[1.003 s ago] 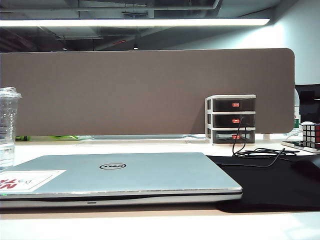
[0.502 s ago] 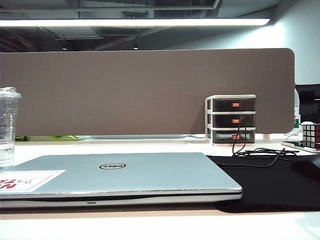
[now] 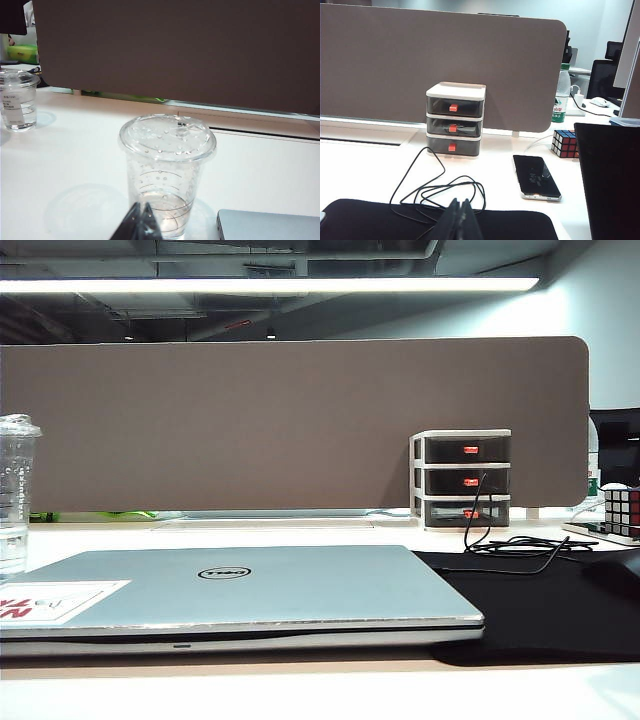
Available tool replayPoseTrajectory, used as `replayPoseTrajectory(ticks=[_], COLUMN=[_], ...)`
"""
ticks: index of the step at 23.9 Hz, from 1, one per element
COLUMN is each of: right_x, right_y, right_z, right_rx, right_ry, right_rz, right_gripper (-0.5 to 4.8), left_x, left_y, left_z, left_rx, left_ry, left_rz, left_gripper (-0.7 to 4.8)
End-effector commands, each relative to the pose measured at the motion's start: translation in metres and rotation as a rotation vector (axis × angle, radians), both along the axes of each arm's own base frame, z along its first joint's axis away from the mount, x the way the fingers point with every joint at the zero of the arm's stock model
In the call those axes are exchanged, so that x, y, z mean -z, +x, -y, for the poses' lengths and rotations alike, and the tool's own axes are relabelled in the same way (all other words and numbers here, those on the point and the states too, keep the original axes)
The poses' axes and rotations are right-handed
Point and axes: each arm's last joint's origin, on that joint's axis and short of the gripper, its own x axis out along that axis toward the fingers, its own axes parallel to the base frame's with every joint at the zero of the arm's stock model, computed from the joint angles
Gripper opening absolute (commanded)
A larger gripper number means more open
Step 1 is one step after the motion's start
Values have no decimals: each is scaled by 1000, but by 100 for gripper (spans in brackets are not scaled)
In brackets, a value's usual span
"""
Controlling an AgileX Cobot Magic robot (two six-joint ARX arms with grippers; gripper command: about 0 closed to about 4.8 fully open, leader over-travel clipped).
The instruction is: Pick up the coffee cup and place it on the left side of the laptop.
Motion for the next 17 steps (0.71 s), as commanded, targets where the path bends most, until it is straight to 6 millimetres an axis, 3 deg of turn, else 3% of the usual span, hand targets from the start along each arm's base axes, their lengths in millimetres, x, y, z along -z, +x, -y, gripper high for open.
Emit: replayPoseTrajectory(ticks=[1, 17], right_x=[1, 3], right_y=[0, 1], right_z=[0, 0], right_rx=[1, 1], right_ry=[5, 4], right_rz=[6, -21], right_gripper=[-1, -1], left_x=[-1, -1], left_y=[0, 0], left_z=[0, 0], left_rx=[4, 4], left_ry=[-2, -2], left_rz=[5, 5], left_gripper=[-5, -5])
